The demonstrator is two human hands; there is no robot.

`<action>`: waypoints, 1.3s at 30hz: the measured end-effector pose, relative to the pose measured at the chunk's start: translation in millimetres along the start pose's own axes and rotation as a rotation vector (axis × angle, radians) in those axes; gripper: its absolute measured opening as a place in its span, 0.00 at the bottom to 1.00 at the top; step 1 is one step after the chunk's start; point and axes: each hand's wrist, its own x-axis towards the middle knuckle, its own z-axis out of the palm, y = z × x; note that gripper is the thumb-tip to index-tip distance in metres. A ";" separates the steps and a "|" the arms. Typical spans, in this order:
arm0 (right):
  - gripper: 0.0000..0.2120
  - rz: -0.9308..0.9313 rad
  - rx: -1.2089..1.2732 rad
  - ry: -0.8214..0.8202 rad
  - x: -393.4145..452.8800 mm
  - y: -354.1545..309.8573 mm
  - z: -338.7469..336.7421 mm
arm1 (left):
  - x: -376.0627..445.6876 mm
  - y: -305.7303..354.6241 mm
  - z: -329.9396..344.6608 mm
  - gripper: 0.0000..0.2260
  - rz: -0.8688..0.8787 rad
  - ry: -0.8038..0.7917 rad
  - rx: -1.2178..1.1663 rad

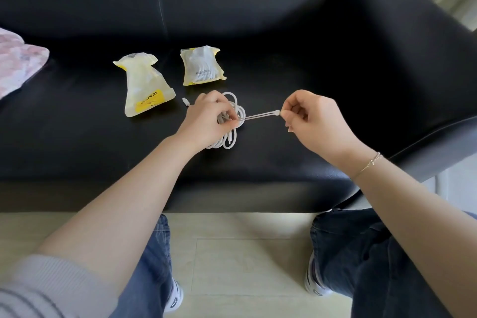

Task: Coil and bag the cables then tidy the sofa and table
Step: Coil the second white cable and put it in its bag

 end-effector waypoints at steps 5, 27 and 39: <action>0.08 0.080 -0.107 -0.098 6.0 4.9 -0.7 | -18.5 17.7 10.6 0.40 -0.313 0.057 0.228; 0.08 0.239 0.865 -0.277 13.1 -16.3 10.5 | -9.2 3.6 22.9 0.26 -0.221 -0.088 0.418; 0.08 0.265 0.314 -0.011 38.0 -5.9 23.6 | -11.7 10.4 2.5 0.14 -0.068 -0.282 0.024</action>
